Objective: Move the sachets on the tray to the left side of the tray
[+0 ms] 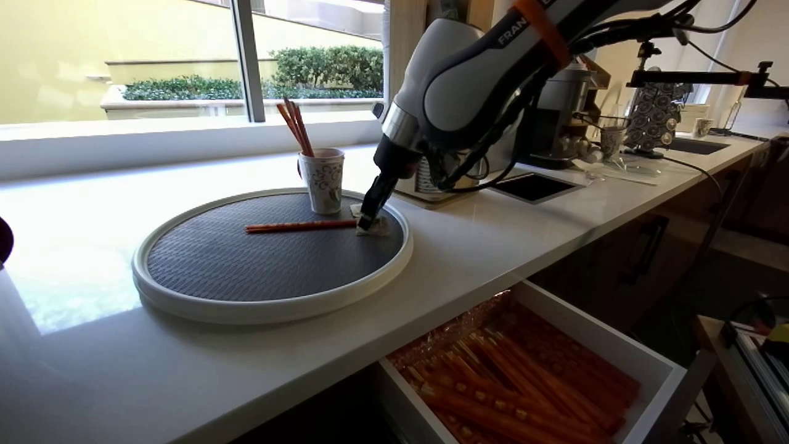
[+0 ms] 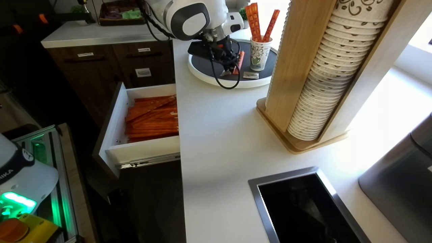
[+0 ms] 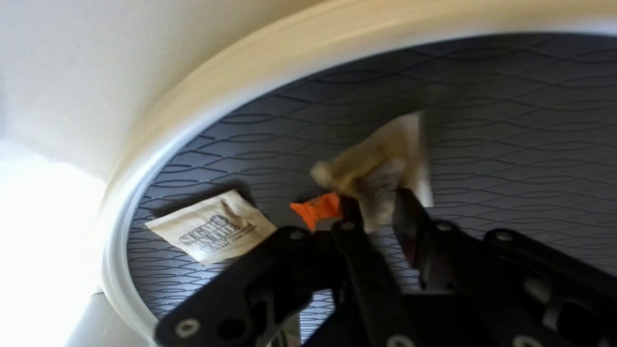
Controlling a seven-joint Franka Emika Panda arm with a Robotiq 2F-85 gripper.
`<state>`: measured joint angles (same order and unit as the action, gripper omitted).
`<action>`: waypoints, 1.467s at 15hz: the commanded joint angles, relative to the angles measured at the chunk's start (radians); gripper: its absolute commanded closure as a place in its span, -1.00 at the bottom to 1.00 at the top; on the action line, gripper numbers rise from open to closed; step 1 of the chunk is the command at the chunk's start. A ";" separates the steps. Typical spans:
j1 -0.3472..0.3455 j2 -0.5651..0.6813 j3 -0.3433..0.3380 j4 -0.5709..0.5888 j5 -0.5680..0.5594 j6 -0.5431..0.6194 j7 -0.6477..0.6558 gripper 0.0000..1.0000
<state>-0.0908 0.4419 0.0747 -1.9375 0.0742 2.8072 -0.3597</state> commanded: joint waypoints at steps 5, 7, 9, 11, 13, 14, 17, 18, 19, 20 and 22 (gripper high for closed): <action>-0.009 -0.061 0.054 -0.012 0.010 0.001 0.012 0.98; -0.015 -0.071 0.087 -0.006 0.040 0.010 0.002 0.98; -0.021 -0.071 0.130 0.015 0.087 0.014 -0.003 0.98; -0.015 -0.052 0.163 0.056 0.129 0.025 0.006 0.98; 0.002 -0.028 0.184 0.106 0.156 0.025 0.031 0.98; 0.019 -0.011 0.183 0.136 0.155 0.025 0.056 0.98; 0.050 0.044 0.190 0.222 0.159 0.022 0.117 0.98; 0.057 0.066 0.194 0.248 0.164 0.028 0.136 0.98; 0.060 0.090 0.207 0.274 0.177 0.025 0.145 0.98; 0.065 0.108 0.213 0.295 0.182 0.015 0.156 0.41; 0.083 0.128 0.204 0.307 0.162 0.014 0.176 0.29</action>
<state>-0.0335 0.5098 0.2826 -1.6869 0.2251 2.8114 -0.2103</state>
